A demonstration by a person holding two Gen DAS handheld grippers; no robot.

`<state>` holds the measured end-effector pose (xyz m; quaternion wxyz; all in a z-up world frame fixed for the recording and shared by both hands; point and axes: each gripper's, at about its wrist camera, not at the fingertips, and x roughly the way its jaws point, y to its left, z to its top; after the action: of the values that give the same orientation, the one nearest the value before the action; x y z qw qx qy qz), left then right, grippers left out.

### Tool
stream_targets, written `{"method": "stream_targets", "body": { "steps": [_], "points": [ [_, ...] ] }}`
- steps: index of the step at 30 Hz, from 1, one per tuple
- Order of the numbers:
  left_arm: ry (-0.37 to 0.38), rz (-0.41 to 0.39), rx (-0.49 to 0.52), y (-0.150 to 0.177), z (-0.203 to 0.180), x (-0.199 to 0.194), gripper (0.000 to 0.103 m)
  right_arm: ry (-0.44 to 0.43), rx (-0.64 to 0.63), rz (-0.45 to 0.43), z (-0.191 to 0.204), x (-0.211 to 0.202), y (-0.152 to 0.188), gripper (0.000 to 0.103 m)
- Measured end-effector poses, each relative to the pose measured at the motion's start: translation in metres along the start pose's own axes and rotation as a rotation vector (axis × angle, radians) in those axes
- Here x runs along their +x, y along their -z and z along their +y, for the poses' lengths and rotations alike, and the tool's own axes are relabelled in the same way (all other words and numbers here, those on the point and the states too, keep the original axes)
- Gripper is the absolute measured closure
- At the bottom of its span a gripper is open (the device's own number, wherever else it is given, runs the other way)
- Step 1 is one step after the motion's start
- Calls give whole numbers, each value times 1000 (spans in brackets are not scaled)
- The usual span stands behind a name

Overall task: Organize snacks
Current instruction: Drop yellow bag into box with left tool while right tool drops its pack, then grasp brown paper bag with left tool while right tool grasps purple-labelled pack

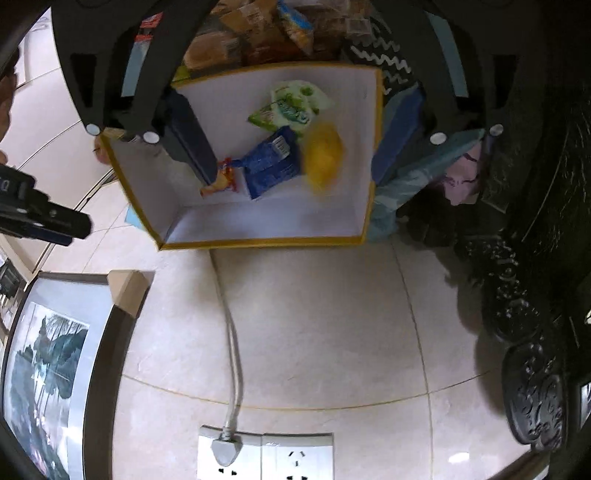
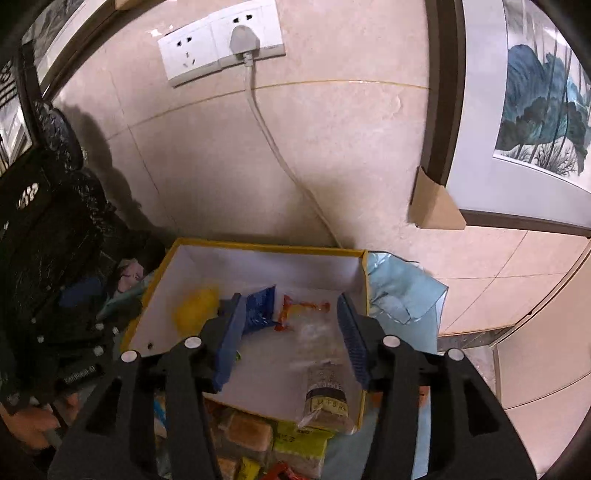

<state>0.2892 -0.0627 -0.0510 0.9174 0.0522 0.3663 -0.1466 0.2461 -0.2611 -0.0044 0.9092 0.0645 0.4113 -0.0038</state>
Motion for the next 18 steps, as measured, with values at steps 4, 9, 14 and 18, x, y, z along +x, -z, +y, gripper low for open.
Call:
{"method": "stream_targets", "body": {
  "steps": [4, 9, 14, 18],
  "points": [
    [-13, 24, -63, 22, 20, -8, 15, -8, 8, 27, -1, -8, 19, 49],
    [-71, 33, -110, 75, 49, -36, 14, -57, -22, 95, 13, -26, 86, 40],
    [-89, 160, -217, 161, 79, -46, 14, -93, -66, 226, 40, -25, 176, 40],
    [-144, 265, -167, 227, 82, -46, 14, -121, -97, 330, 59, -23, 244, 40]
  ]
}}
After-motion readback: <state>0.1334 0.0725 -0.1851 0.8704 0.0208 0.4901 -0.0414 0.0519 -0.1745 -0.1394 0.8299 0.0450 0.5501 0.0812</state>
